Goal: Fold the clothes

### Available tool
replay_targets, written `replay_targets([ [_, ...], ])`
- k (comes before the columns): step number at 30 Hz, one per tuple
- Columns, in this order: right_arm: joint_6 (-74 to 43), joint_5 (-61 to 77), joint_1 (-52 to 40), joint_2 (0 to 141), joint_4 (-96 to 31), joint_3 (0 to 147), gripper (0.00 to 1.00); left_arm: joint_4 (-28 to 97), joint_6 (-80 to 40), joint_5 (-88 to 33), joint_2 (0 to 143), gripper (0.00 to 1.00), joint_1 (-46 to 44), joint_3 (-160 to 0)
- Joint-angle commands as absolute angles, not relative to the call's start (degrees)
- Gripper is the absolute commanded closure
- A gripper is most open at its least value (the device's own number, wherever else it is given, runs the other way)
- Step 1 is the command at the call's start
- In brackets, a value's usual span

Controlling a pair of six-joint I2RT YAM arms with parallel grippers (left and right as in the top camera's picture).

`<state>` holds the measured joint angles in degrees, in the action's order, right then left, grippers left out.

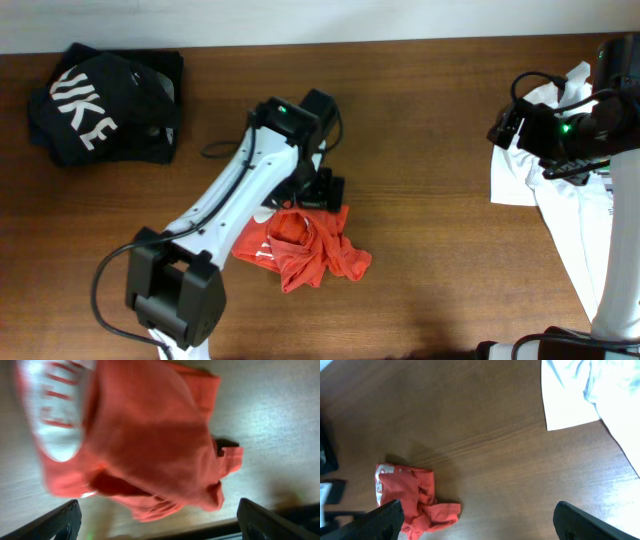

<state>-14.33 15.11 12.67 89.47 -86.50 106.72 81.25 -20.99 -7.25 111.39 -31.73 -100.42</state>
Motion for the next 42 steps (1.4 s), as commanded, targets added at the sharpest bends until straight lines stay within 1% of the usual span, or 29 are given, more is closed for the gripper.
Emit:
replay_targets([
  [1, -13.7, 15.2, 12.9, 89.3, -86.4, 107.4, 0.01, 77.0, -19.6, -17.4, 111.9, 0.01, -33.5, -93.2],
  [3, -13.8, 15.2, 12.9, 89.3, -86.4, 107.4, 0.01, 72.9, -19.7, -20.5, 112.1, 0.01, -34.4, -88.5],
  [5, -13.7, 15.2, 12.9, 89.3, -86.4, 107.4, 0.01, 70.0, -19.9, -20.8, 112.5, 0.01, -34.5, -86.1],
  [7, -13.7, 15.2, 12.9, 89.3, -86.4, 107.4, 0.01, 63.9, -19.9, -20.6, 112.6, 0.03, -34.5, -85.9],
  [9, -13.8, 15.2, 12.9, 89.3, -86.4, 107.4, 0.01, 59.9, -19.9, -20.2, 112.6, 0.11, -34.5, -85.9],
  [10, -13.7, 15.2, 12.9, 89.3, -86.4, 107.4, 0.01, 58.5, -19.9, -20.2, 112.6, 0.20, -34.5, -85.9],
  [12, -13.8, 15.2, 12.9, 89.3, -86.4, 107.4, 0.01, 58.1, -19.9, -19.0, 112.6, 0.27, -34.5, -86.4],
  [14, -13.8, 15.2, 12.9, 89.3, -86.4, 107.4, 0.01, 58.0, -19.8, -17.3, 112.6, 0.28, -34.5, -87.0],
  [16, -13.8, 15.2, 12.9, 89.3, -86.4, 107.4, 0.01, 56.2, -19.4, -16.3, 112.6, 0.34, -35.9, -87.2],
  [19, -13.7, 15.2, 12.9, 89.3, -86.4, 107.4, 0.01, 52.6, -19.7, -12.1, 112.7, 0.38, -40.5, -87.1],
  [24, -13.8, 15.2, 12.9, 89.3, -86.4, 107.4, 0.01, 48.0, -19.7, -11.9, 114.8, 0.36, -45.6, -87.1],
  [25, -13.8, 15.2, 12.9, 89.3, -86.4, 107.4, 0.01, 47.1, -19.6, -12.0, 114.9, 0.32, -46.8, -87.1],
  [28, -13.8, 15.2, 12.9, 89.3, -86.4, 107.4, 0.01, 46.0, -18.5, -16.2, 114.6, 0.33, -50.6, -87.3],
  [29, -13.8, 15.2, 12.9, 89.3, -86.4, 107.4, 0.01, 47.2, -15.9, -16.4, 113.9, 0.33, -52.3, -88.5],
  [31, -13.8, 15.2, 12.9, 89.3, -86.4, 107.4, 0.01, 55.0, -15.7, -11.6, 110.6, 0.32, -53.5, -94.2],
  [32, -13.7, 15.2, 12.9, 89.3, -86.4, 107.4, 0.01, 59.8, -16.6, -6.8, 108.7, 0.32, -53.2, -97.4],
  [33, -13.7, 15.2, 12.9, 89.3, -86.4, 107.4, 0.01, 66.0, -21.5, 1.7, 106.9, 0.31, -52.0, -100.4],
  [34, -13.8, 15.2, 12.9, 89.3, -86.4, 107.4, 0.01, 71.2, -24.6, 6.5, 106.0, 0.27, -49.4, -100.9],
  [36, -13.7, 15.2, 12.9, 89.3, -86.4, 107.4, 0.01, 72.5, -24.6, 3.0, 106.6, 0.26, -45.1, -98.8],
  [38, -13.8, 15.2, 12.9, 89.3, -86.4, 107.4, 0.01, 70.8, -24.6, -2.0, 108.9, 0.25, -40.6, -95.0],
  [39, -13.7, 15.2, 12.9, 89.3, -86.4, 107.4, 0.01, 68.3, -24.6, -4.8, 110.9, 0.25, -39.4, -92.9],
  [42, -13.8, 15.2, 12.9, 89.3, -86.4, 107.4, 0.01, 65.5, -24.8, -5.8, 116.2, 0.25, -39.2, -92.4],
])
